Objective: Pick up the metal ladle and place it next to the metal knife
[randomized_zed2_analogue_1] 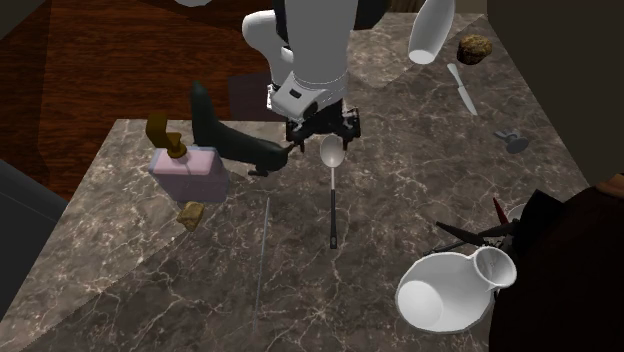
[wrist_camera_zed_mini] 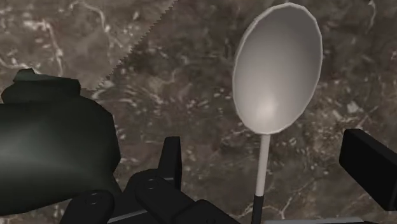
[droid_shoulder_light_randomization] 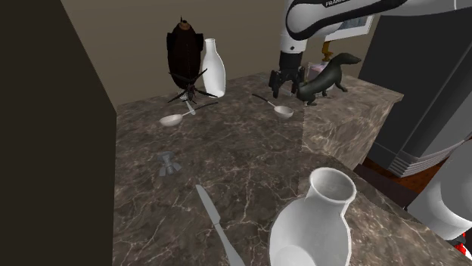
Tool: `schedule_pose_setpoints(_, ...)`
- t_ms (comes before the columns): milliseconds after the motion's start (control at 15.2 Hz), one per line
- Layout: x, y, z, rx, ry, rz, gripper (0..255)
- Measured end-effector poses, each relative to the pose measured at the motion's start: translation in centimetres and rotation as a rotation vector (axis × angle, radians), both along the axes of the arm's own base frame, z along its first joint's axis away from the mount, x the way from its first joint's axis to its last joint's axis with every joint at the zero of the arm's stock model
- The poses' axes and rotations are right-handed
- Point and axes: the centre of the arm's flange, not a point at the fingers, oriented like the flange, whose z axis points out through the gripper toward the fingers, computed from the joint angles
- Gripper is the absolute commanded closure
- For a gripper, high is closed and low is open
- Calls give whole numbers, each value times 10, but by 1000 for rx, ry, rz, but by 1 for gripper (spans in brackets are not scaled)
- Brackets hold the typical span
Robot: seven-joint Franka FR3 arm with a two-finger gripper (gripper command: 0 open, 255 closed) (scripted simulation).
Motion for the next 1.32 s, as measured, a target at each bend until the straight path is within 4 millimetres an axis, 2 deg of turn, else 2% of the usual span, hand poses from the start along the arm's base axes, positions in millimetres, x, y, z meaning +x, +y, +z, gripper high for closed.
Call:
schedule_pose_setpoints(264,49,-4,-14,36,-7,-36,0)
schedule_pose_setpoints(396,60,-4,-20,44,-7,-44,0)
schedule_pose_setpoints(858,63,-1,-56,47,-7,-46,0)
schedule_pose_setpoints(1254,64,0,-59,47,-8,-46,0)
schedule_pose_setpoints(1320,64,0,-59,47,-8,-46,255)
